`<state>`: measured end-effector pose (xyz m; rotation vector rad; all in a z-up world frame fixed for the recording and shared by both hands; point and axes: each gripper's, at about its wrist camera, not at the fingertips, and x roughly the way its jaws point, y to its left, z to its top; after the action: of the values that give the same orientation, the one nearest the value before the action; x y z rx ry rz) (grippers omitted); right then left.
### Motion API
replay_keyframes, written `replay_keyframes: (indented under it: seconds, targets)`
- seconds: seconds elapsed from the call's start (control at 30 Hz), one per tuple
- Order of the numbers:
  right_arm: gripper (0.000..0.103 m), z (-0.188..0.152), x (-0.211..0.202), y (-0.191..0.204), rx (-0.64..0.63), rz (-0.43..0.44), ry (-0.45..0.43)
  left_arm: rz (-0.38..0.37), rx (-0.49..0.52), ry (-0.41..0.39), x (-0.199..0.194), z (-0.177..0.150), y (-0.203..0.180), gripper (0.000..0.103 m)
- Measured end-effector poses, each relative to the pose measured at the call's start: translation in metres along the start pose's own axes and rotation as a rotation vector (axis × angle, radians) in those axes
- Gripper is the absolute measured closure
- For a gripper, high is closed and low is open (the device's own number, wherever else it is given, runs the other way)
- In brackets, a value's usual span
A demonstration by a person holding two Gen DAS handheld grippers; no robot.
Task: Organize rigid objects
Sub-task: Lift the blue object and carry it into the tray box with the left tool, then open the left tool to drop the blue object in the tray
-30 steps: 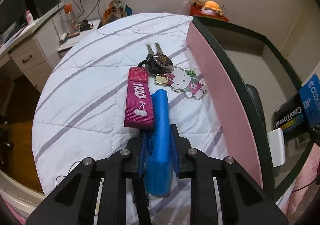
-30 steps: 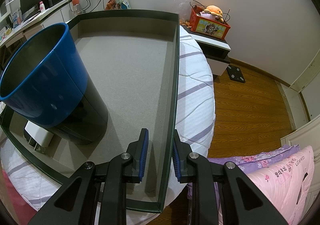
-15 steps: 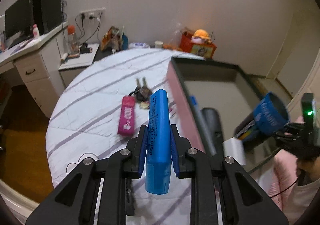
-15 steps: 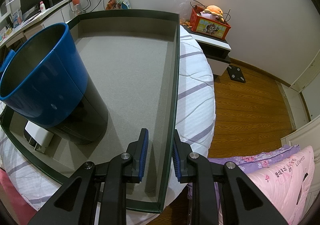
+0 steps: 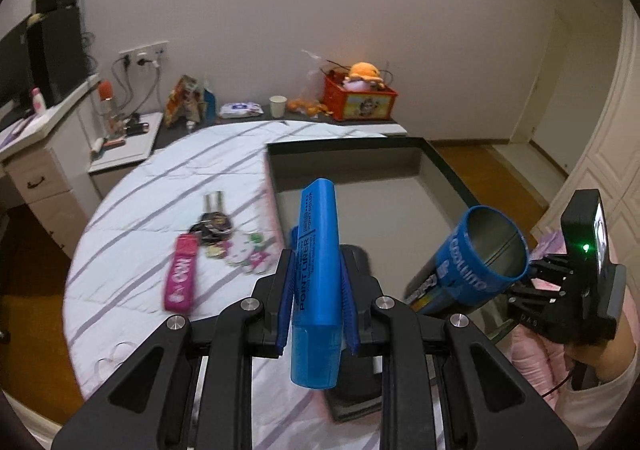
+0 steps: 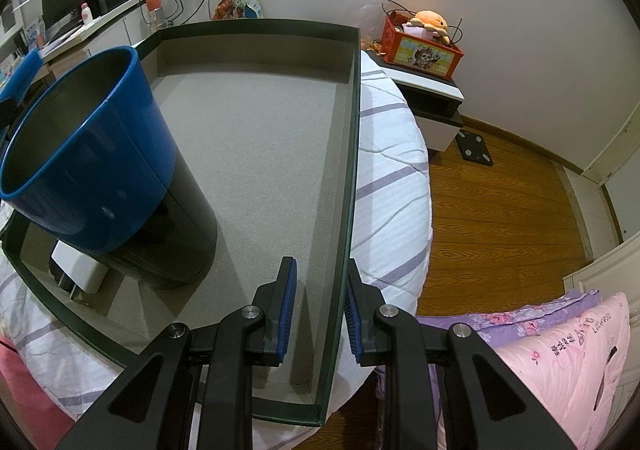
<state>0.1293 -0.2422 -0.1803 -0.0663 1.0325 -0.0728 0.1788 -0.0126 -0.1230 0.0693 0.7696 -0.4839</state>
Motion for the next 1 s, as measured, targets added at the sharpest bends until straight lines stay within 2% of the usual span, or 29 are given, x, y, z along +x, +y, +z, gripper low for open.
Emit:
replay_keyframes:
  seconds: [0.37, 0.57, 0.77, 0.83, 0.9, 0.97, 1.0]
  targets:
    - [0.078, 0.002, -0.001, -0.003, -0.004, 0.021, -0.003, -0.070, 0.034, 0.073, 0.046, 0.011, -0.035, 0.081]
    - [0.078, 0.002, -0.001, -0.004, -0.006, 0.029, -0.004, -0.121, -0.001, 0.116, 0.068, 0.010, -0.041, 0.081]
    - [0.078, 0.001, -0.001, -0.004, -0.006, 0.031, -0.005, -0.095, -0.006, 0.126, 0.071, 0.005, -0.042, 0.079]
    - [0.078, 0.001, -0.001, -0.004, -0.007, 0.030, -0.004, -0.092, -0.009, 0.128, 0.068, 0.003, -0.040, 0.066]
    - [0.078, 0.002, -0.001, -0.004, -0.007, 0.030, -0.002, -0.074, -0.015, 0.113, 0.064, 0.002, -0.037, 0.035]
    - [0.078, 0.002, -0.002, -0.004, -0.008, 0.029, -0.001, -0.070, -0.026, 0.094, 0.058, 0.001, -0.034, 0.028]
    - [0.078, 0.002, -0.002, -0.004, -0.008, 0.028, -0.001, -0.074, -0.029, 0.092, 0.056, 0.000, -0.033, 0.028]
